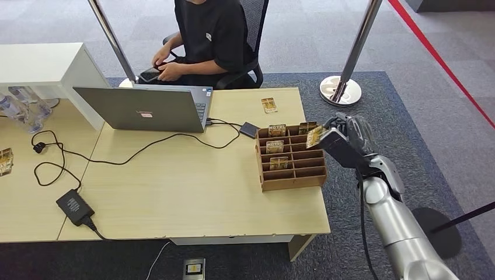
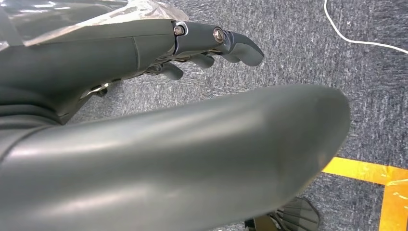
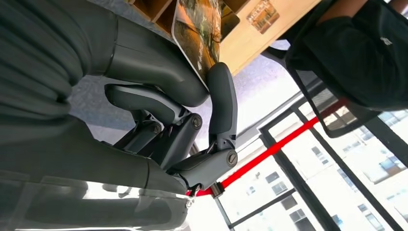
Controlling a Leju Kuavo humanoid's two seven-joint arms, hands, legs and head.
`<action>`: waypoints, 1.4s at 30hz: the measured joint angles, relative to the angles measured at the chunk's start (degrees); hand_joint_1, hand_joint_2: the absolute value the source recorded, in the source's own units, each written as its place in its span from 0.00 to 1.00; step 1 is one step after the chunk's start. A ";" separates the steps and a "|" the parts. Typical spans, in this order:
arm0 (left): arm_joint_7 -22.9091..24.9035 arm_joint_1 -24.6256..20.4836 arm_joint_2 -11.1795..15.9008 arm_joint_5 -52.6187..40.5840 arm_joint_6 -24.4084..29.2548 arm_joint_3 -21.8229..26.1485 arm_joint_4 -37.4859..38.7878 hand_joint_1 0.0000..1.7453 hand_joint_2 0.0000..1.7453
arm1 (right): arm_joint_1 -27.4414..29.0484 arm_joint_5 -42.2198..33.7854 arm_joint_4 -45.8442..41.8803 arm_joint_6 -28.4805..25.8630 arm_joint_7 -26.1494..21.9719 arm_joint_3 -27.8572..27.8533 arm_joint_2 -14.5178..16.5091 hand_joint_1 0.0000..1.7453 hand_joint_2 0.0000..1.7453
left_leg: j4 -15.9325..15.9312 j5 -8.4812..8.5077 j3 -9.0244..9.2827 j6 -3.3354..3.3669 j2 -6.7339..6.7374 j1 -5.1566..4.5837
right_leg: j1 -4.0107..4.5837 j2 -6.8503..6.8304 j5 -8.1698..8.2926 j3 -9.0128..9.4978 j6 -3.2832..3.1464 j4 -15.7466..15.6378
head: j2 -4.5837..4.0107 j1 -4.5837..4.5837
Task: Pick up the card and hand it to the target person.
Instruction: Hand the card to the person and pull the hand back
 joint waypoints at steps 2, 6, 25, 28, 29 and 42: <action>0.02 0.01 0.01 -0.10 0.05 0.00 0.01 0.00 0.00 | 0.08 -0.89 0.53 -0.48 -0.16 -0.12 1.01 0.98 1.00 | -0.01 0.00 0.00 0.00 0.02 0.01 | 0.01 0.02 0.01 -0.01 0.00 -0.01 | 0.00 0.00; 0.23 0.00 -0.01 -0.24 0.13 0.02 0.04 0.00 0.00 | 0.21 -2.26 1.12 -1.01 -0.23 -0.27 2.95 1.00 1.00 | -0.01 0.01 -0.02 0.00 0.03 0.01 | 0.04 0.03 0.02 -0.02 -0.01 -0.02 | 0.00 0.00; 0.50 0.03 -0.35 -0.64 1.43 0.38 0.11 0.00 0.00 | -6.48 -8.58 10.50 -5.91 -0.98 -0.57 10.77 1.00 1.00 | 0.01 0.00 -0.03 0.01 0.02 -0.01 | 0.09 0.01 -0.01 -0.02 0.02 0.03 | 0.00 0.00; 0.64 -0.04 -0.38 -0.86 1.47 0.28 0.13 0.00 0.00 | -7.50 -9.20 12.02 -6.68 -1.29 -0.38 11.35 1.00 1.00 | 0.02 -0.01 -0.03 0.01 0.03 -0.01 | 0.09 0.03 -0.01 -0.02 0.02 0.04 | 0.00 0.00; 0.67 -0.06 -0.38 -0.94 1.50 0.26 0.13 0.00 0.00 | -8.04 -9.62 12.81 -6.90 -1.48 -0.27 11.62 1.00 1.00 | 0.01 -0.01 -0.03 0.01 0.03 -0.02 | 0.08 0.02 -0.02 -0.02 0.02 0.05 | 0.00 0.00; 0.38 -0.10 -0.06 -1.52 1.41 0.08 0.18 0.00 0.00 | -10.90 -12.17 17.90 -9.92 -2.51 0.53 13.34 1.00 1.00 | 0.02 0.01 -0.07 0.01 0.01 0.00 | 0.10 0.01 0.00 -0.06 0.02 0.05 | 0.00 0.00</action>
